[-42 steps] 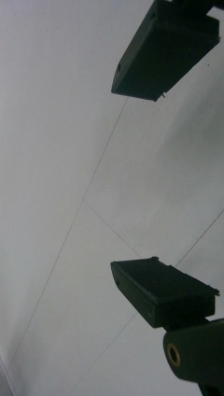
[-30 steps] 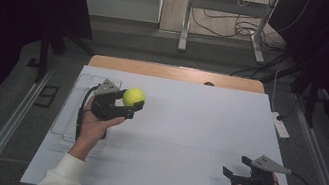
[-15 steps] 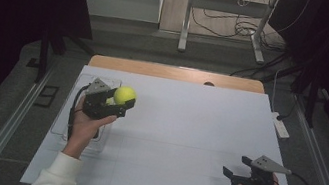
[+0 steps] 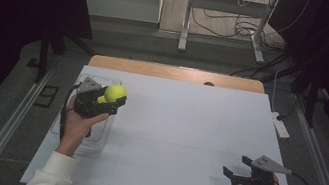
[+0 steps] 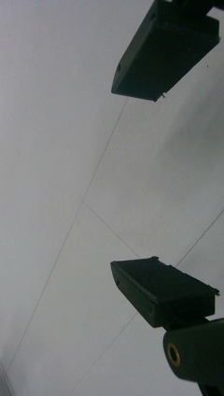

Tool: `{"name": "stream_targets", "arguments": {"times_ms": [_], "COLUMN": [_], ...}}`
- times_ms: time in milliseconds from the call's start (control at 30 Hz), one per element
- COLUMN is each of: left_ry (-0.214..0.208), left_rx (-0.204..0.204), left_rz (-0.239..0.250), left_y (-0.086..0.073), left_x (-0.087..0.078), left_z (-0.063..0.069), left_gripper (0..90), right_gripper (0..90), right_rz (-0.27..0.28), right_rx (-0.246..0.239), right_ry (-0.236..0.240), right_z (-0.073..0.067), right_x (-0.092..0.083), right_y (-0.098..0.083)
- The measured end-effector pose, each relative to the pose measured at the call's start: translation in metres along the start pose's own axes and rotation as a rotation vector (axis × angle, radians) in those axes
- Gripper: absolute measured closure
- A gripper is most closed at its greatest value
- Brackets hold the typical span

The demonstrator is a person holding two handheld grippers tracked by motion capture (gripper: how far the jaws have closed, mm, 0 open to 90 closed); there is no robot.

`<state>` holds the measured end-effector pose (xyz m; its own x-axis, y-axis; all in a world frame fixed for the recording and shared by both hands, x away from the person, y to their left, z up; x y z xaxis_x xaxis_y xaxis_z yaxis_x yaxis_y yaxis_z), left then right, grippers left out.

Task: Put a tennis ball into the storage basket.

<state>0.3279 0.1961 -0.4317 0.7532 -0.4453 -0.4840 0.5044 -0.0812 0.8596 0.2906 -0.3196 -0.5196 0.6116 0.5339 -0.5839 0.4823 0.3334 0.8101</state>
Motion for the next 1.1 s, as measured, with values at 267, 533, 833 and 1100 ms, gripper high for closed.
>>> {"name": "stream_targets", "arguments": {"times_ms": [267,533,833,1100], "left_ry": [0.026,0.049,0.071,0.085], "left_rx": [-0.008,-0.02,-0.036,-0.065], "left_rz": [-0.004,-0.008,-0.005,0.002], "left_y": [-0.004,-0.007,-0.01,-0.012], "left_x": [-0.006,-0.009,-0.017,-0.025], "left_z": [-0.008,-0.016,-0.025,-0.034], "left_gripper": [27.1,27.1,27.1,27.1], "right_gripper": [13.3,13.3,13.3,13.3], "right_rz": [0.001,0.0,0.001,-0.003], "right_rx": [-0.002,0.0,-0.001,0.0], "right_ry": [0.0,0.001,0.001,0.002], "right_z": [0.0,0.0,0.0,0.0], "right_x": [0.0,0.0,0.0,0.001], "right_y": [0.0,0.0,0.0,0.0]}}
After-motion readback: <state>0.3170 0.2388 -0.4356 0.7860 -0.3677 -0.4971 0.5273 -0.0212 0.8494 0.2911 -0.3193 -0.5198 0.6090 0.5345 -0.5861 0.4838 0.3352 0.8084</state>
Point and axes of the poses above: each handheld gripper's, and its own axes: x roughly forward along the jaws, y roughly out of its top, z roughly to its right, the point moved 1 cm from there along x, roughly forward along the jaws, and after that the axes turned 2 degrees about -z, right-handed, at the moved point
